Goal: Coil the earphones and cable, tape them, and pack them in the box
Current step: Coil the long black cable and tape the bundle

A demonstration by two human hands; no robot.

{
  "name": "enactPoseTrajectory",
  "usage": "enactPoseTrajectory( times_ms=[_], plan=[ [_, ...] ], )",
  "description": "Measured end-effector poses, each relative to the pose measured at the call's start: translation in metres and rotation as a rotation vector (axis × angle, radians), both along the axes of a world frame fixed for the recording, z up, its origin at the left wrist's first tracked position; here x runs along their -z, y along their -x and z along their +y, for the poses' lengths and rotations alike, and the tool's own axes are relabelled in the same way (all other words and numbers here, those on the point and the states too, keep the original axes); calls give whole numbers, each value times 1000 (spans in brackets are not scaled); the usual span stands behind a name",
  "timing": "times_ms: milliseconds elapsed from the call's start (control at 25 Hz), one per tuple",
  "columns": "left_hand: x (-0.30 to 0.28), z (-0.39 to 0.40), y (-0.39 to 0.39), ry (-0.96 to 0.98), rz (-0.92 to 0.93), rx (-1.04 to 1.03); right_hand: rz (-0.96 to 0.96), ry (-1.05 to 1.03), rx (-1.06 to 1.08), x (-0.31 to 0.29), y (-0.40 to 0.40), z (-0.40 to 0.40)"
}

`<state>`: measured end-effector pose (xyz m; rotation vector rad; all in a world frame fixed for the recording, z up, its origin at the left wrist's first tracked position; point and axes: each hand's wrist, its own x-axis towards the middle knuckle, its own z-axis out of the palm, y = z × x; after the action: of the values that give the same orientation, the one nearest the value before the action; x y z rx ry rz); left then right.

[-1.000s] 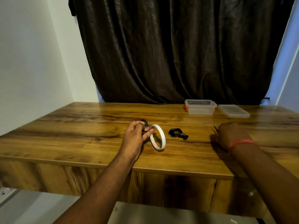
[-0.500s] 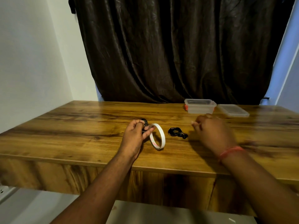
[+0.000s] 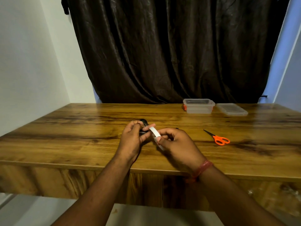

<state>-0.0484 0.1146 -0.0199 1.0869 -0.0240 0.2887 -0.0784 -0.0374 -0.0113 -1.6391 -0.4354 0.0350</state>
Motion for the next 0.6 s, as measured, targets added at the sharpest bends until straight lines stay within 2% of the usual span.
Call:
enactPoseTrajectory(
  times_ms=[200,320,440,600],
  plan=[
    [-1,8,-1,84,-13,-13,-213,133,315,1,-2,-59],
    [1,8,-1,48,4,-7,-272,451,441,4,-17,-93],
    [-2,6,3,39,21,1,-329,762,471,15,-40,-112],
    [-2,6,5,30,32,2,-330,887,423,18,-58,-115]
  ],
)
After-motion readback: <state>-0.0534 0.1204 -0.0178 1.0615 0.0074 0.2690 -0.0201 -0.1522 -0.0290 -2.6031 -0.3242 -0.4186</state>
